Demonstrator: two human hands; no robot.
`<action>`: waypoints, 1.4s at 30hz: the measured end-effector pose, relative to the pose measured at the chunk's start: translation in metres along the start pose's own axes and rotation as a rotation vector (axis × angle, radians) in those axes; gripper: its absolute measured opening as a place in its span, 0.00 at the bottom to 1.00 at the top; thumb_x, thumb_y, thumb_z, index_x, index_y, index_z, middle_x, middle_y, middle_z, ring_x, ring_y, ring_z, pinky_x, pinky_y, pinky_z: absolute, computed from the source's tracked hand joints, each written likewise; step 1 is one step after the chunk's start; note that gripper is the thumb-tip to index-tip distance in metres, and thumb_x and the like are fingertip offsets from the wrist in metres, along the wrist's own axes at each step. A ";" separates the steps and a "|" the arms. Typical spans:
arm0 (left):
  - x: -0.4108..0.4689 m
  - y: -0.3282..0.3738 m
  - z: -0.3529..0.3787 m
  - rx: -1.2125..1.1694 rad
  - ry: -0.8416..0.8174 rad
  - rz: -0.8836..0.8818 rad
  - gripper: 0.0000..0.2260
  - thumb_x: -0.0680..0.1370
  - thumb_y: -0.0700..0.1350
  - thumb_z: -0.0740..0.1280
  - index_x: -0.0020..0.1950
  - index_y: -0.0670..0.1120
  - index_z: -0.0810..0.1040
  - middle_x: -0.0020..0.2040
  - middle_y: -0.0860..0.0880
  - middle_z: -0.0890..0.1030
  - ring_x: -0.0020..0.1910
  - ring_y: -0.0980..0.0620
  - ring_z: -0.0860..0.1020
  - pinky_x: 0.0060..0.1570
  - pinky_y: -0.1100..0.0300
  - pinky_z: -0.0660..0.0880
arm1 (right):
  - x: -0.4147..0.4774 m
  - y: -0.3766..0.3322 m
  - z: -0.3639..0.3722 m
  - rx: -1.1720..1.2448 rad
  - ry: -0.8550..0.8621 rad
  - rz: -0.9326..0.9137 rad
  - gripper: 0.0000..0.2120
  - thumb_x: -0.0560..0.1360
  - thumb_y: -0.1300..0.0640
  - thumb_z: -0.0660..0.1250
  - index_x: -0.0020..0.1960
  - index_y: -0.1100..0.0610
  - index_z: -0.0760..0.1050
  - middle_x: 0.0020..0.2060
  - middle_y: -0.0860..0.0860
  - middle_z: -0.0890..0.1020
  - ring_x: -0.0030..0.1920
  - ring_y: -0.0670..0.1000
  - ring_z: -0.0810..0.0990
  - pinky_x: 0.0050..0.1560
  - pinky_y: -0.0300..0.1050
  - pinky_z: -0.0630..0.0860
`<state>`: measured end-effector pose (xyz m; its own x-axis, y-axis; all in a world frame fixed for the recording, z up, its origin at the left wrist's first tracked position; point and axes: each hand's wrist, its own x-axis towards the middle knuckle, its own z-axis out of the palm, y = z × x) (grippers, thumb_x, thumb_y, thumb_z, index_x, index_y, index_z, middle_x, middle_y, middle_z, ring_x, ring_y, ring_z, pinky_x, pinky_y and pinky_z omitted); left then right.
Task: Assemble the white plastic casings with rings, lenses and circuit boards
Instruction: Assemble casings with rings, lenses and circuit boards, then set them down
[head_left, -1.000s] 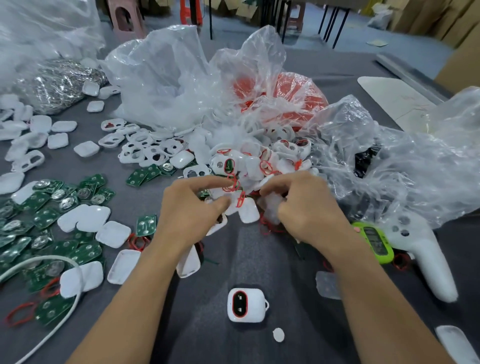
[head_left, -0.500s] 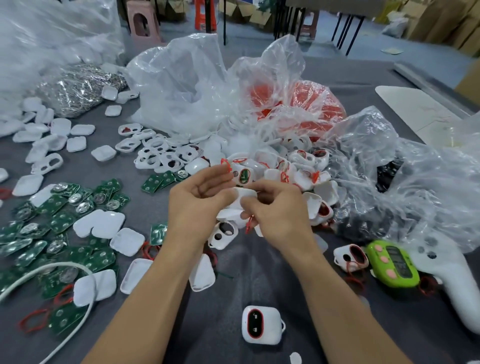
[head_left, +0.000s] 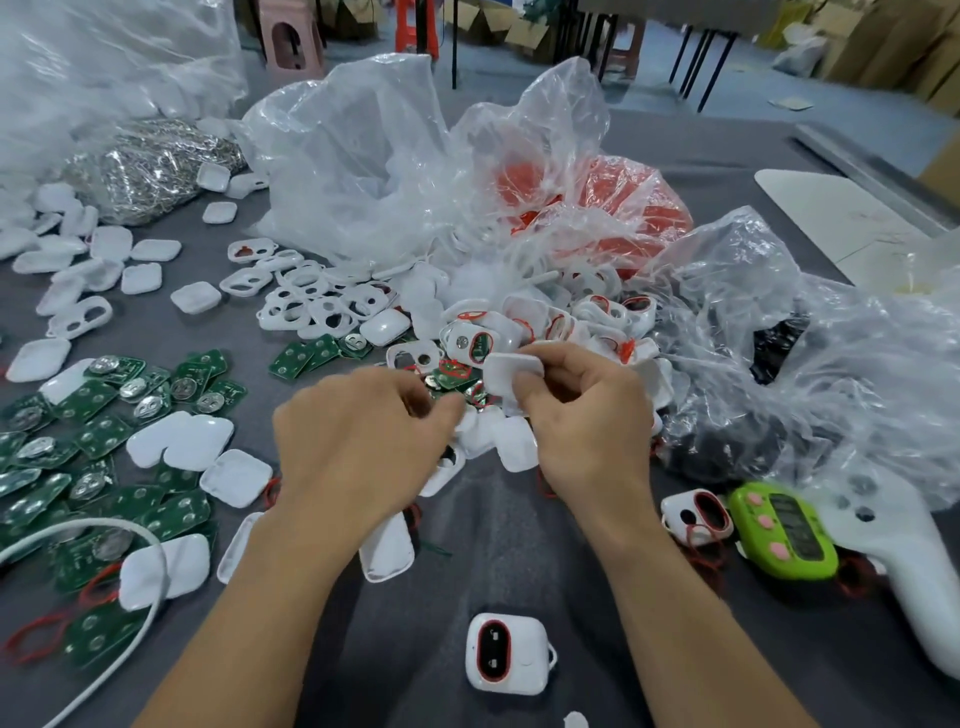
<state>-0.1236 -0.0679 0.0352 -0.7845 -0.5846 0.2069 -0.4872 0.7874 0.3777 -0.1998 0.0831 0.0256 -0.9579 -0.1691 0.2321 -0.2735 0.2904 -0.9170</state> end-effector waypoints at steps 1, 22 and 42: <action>-0.002 -0.001 -0.002 0.070 -0.082 0.062 0.21 0.66 0.75 0.57 0.43 0.63 0.81 0.37 0.58 0.81 0.40 0.49 0.78 0.36 0.57 0.65 | 0.001 0.000 -0.001 -0.002 0.027 0.013 0.11 0.74 0.58 0.75 0.55 0.48 0.84 0.44 0.39 0.87 0.45 0.37 0.85 0.48 0.38 0.82; 0.003 -0.010 -0.008 -1.502 -0.813 -0.238 0.16 0.74 0.34 0.70 0.59 0.46 0.86 0.53 0.48 0.85 0.55 0.47 0.83 0.54 0.52 0.83 | -0.017 -0.017 -0.044 -0.916 -0.429 0.053 0.08 0.70 0.49 0.77 0.50 0.44 0.85 0.44 0.46 0.86 0.48 0.52 0.83 0.52 0.48 0.80; -0.009 0.011 0.011 -1.421 -0.763 -0.220 0.14 0.79 0.33 0.67 0.64 0.41 0.82 0.57 0.41 0.86 0.55 0.43 0.85 0.46 0.58 0.84 | -0.005 0.002 -0.042 0.164 -0.087 0.105 0.05 0.73 0.57 0.77 0.44 0.52 0.81 0.28 0.52 0.84 0.27 0.51 0.84 0.29 0.39 0.74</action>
<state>-0.1262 -0.0514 0.0279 -0.9596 -0.0874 -0.2675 -0.2217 -0.3509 0.9098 -0.1997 0.1239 0.0363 -0.9673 -0.2283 0.1104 -0.1481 0.1550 -0.9767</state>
